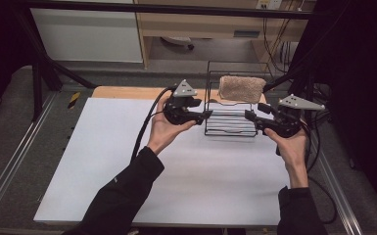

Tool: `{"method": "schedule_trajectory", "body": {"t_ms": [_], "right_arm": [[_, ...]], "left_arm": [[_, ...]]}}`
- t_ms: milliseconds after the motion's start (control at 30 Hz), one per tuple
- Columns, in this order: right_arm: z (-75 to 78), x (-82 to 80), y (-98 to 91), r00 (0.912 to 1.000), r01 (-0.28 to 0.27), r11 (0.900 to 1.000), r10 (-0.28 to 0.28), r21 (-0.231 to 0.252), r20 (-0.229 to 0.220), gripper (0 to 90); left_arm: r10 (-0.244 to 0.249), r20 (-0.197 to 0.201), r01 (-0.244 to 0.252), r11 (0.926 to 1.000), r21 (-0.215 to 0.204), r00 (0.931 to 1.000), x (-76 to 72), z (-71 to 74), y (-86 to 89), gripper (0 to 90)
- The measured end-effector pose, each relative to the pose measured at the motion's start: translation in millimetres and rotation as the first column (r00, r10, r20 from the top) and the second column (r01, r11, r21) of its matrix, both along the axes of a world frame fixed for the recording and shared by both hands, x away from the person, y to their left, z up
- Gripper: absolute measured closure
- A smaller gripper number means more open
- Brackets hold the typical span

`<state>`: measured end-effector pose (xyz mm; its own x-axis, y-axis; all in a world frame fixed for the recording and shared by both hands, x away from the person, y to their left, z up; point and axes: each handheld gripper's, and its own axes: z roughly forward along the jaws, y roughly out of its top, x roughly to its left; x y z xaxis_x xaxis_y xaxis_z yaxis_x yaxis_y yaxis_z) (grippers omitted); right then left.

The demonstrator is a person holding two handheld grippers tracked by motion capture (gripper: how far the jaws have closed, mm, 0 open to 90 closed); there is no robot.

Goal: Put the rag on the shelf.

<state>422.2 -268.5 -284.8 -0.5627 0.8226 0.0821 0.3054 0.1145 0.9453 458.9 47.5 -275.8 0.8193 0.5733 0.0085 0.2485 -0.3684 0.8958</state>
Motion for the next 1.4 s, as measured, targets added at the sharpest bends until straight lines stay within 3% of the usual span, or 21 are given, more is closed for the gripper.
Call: {"method": "schedule_trajectory", "body": {"t_ms": [233, 333, 600, 1033, 1300, 1400], "right_arm": [[-8.0, -8.5, 13.5, 0.9997, -0.010, 0.9995, 0.009, -0.030, -0.021, 17.5], [-13.1, -11.0, 18.2, 0.9993, -0.019, 0.9991, 0.018, -0.037, -0.033, 14.7], [-33.9, -15.3, 27.1, 0.9965, -0.042, 0.9985, 0.040, -0.034, -0.074, 7.9], [-74.5, -28.0, 34.1, 0.9881, -0.073, 0.9972, 0.070, -0.017, -0.137, 3.4], [-102.7, -38.5, 25.4, 0.9777, -0.083, 0.9965, 0.078, -0.016, -0.195, 1.7], [-112.9, -42.8, 20.7, 0.9738, -0.085, 0.9960, 0.078, -0.025, -0.214, 1.3]], "left_arm": [[0.042, -0.032, -0.041, 0.9989, 0.023, 0.9986, -12.9, -22.3, 34.9, 27.0], [0.057, -0.050, -0.055, 0.9977, 0.039, 0.9972, -19.4, -32.1, 50.6, 20.3], [0.122, -0.069, -0.120, 0.9923, 0.032, 0.9902, -41.7, -62.8, 99.0, 9.5], [0.219, -0.113, -0.217, 0.9756, 0.031, 0.9691, -68.3, -107.4, 164.2, 6.6], [0.241, -0.120, -0.239, 0.9706, 0.031, 0.9632, -85.8, -127.8, 189.1, 7.2], [0.246, -0.122, -0.242, 0.9689, 0.053, 0.9615, -90.1, -134.0, 196.2, 7.2]]}}
